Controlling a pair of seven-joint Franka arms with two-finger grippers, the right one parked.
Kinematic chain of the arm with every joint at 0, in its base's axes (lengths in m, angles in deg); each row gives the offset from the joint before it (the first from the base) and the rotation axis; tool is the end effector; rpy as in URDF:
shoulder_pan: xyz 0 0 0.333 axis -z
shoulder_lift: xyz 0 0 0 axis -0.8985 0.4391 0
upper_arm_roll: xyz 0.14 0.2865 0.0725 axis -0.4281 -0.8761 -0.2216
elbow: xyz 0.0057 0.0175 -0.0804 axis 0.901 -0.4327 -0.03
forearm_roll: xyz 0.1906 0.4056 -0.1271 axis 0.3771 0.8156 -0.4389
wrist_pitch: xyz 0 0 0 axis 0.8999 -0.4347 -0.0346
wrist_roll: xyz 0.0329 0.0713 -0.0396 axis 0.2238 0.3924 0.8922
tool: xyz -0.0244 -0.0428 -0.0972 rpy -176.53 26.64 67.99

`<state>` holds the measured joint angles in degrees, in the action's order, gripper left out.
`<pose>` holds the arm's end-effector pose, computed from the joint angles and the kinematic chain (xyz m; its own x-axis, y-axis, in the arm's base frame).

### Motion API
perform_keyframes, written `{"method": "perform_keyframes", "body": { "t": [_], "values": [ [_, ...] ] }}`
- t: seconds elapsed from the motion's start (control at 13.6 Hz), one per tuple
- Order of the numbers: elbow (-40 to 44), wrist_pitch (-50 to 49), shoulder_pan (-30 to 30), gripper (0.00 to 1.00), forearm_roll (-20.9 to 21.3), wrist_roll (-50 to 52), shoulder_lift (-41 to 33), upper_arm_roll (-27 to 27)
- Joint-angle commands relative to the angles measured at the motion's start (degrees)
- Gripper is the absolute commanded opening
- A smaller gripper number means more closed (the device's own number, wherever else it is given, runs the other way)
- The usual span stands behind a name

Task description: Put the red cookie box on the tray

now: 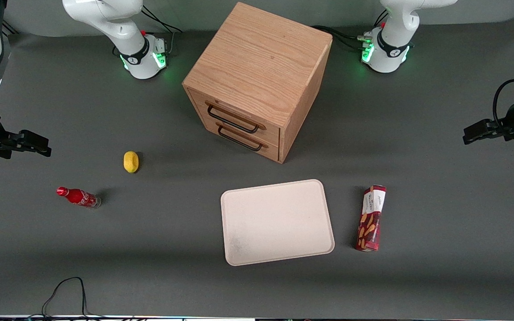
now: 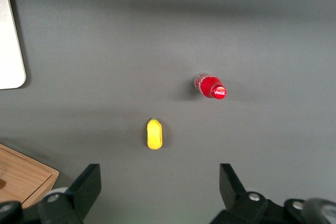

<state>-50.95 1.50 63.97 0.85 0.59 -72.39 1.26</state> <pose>0.6535 0.0075 0.5827 0.9959 0.0618 -0.0658 0.0603 -0.9979 -0.0242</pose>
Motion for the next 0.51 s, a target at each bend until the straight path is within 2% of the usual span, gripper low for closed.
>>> {"method": "perform_keyframes", "body": {
  "t": [0.0, 0.44],
  "values": [
    [4.02, -1.21, -0.62, 1.0, -0.43, -1.83, 1.7, 0.24],
    [8.06, -1.73, -0.19, 0.99, -0.35, -1.66, 4.51, 0.59]
  ]
}}
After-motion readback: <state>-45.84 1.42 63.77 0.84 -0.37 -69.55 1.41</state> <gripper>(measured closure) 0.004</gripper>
